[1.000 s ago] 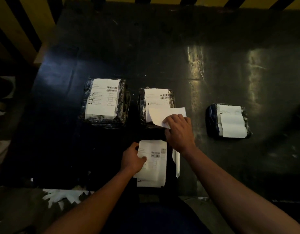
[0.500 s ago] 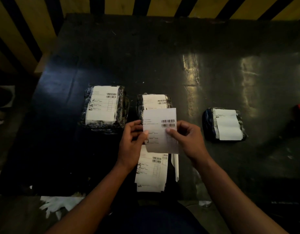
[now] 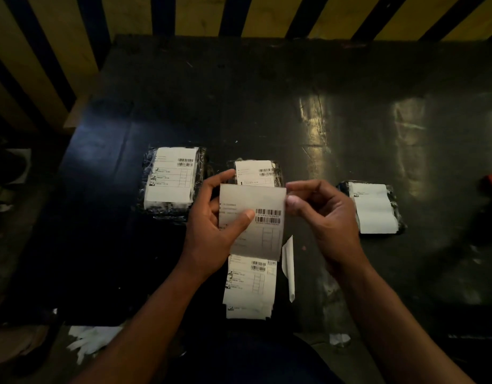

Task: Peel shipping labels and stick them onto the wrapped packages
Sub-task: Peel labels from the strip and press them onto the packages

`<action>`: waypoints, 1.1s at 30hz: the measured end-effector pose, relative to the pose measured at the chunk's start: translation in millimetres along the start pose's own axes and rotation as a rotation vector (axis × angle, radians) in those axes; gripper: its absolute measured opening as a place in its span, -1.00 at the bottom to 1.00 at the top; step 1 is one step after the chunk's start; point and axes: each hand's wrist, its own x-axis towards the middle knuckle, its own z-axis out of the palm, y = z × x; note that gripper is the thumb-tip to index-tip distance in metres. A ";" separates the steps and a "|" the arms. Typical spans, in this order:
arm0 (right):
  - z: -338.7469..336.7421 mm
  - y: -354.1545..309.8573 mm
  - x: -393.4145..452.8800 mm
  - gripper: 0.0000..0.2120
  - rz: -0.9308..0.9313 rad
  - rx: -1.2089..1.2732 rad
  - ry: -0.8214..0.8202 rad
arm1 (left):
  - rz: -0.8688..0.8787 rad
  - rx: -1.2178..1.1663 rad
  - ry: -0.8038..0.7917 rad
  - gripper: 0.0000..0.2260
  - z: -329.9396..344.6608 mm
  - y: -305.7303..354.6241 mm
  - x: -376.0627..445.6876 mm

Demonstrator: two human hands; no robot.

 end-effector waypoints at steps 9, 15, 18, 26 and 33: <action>-2.7 -13.7 4.2 -0.85 -0.072 -0.082 -0.039 | 0.119 0.106 -0.057 -0.44 -8.9 15.7 -4.5; -2.1 -16.2 4.2 -0.85 -0.073 -0.069 -0.047 | 0.123 0.106 -0.072 -0.49 -10.4 16.2 -4.3; -2.5 -17.1 4.2 -0.84 -0.072 -0.057 -0.052 | 0.122 0.110 -0.085 -0.51 -11.4 16.0 -3.4; -3.2 -16.2 2.6 -0.84 -0.068 -0.037 -0.066 | 0.100 0.107 -0.105 -0.55 -10.9 17.5 -3.5; -4.6 -16.3 2.6 -0.78 -0.051 0.010 -0.090 | 0.077 0.101 -0.115 -0.55 -11.2 15.4 -4.2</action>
